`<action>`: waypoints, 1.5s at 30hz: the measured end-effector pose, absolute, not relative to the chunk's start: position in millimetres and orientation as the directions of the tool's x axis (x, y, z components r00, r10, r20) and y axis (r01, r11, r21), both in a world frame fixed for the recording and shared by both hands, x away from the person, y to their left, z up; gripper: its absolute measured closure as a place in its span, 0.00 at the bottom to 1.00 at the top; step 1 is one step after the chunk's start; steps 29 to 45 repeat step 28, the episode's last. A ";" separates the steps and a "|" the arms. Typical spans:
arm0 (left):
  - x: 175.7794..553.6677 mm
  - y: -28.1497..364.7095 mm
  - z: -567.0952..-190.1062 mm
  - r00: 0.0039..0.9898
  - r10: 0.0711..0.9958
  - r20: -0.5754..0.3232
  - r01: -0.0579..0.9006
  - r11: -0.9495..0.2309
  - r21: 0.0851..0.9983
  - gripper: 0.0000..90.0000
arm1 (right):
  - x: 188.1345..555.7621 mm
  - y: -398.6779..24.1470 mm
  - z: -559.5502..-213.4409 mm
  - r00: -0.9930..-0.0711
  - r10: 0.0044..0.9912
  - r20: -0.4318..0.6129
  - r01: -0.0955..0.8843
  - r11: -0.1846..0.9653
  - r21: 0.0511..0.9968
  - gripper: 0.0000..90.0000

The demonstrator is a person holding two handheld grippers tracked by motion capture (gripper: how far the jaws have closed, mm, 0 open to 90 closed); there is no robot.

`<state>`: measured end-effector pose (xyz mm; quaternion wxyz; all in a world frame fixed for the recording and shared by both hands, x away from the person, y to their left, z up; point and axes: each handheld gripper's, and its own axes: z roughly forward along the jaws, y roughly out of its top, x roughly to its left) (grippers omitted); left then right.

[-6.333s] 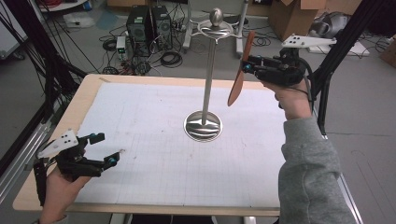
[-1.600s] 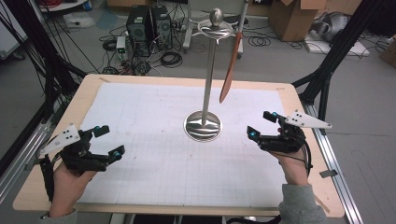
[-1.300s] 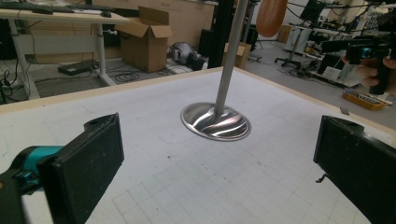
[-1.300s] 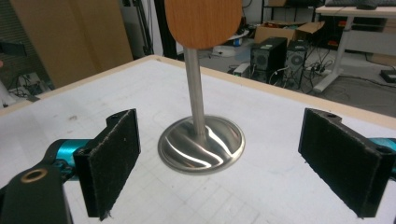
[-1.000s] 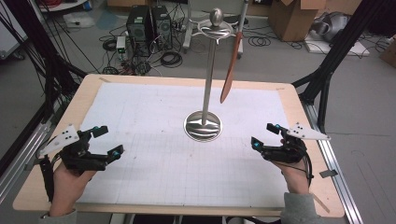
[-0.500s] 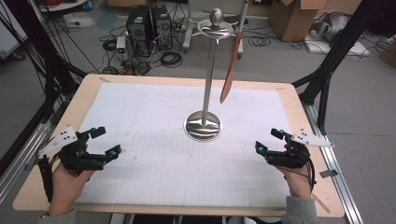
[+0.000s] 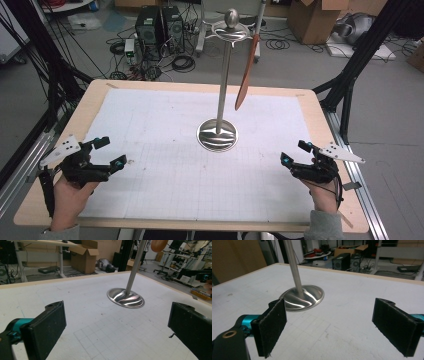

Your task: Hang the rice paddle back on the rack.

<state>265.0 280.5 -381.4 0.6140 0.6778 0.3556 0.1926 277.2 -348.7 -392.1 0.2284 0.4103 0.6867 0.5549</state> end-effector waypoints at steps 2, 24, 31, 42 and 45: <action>264.6 281.8 -382.1 0.667 0.723 -0.179 0.246 0.013 0.969 0.02 | 276.9 -351.6 -393.6 -0.555 0.819 0.145 0.308 0.040 0.951 0.12; 264.3 295.1 -384.1 0.629 0.756 -0.180 0.248 0.024 0.968 0.02 | 264.1 -382.2 -386.4 -0.513 0.845 0.153 0.248 -0.025 0.969 0.12; 264.8 293.4 -384.9 0.619 0.766 -0.176 0.253 0.018 0.967 0.02 | 262.4 -381.3 -384.1 -0.521 0.840 0.150 0.240 -0.025 0.970 0.12; 264.8 293.4 -384.9 0.619 0.766 -0.176 0.253 0.018 0.967 0.02 | 262.4 -381.3 -384.1 -0.521 0.840 0.150 0.240 -0.025 0.970 0.12; 264.8 293.4 -384.9 0.619 0.766 -0.176 0.253 0.018 0.967 0.02 | 262.4 -381.3 -384.1 -0.521 0.840 0.150 0.240 -0.025 0.970 0.12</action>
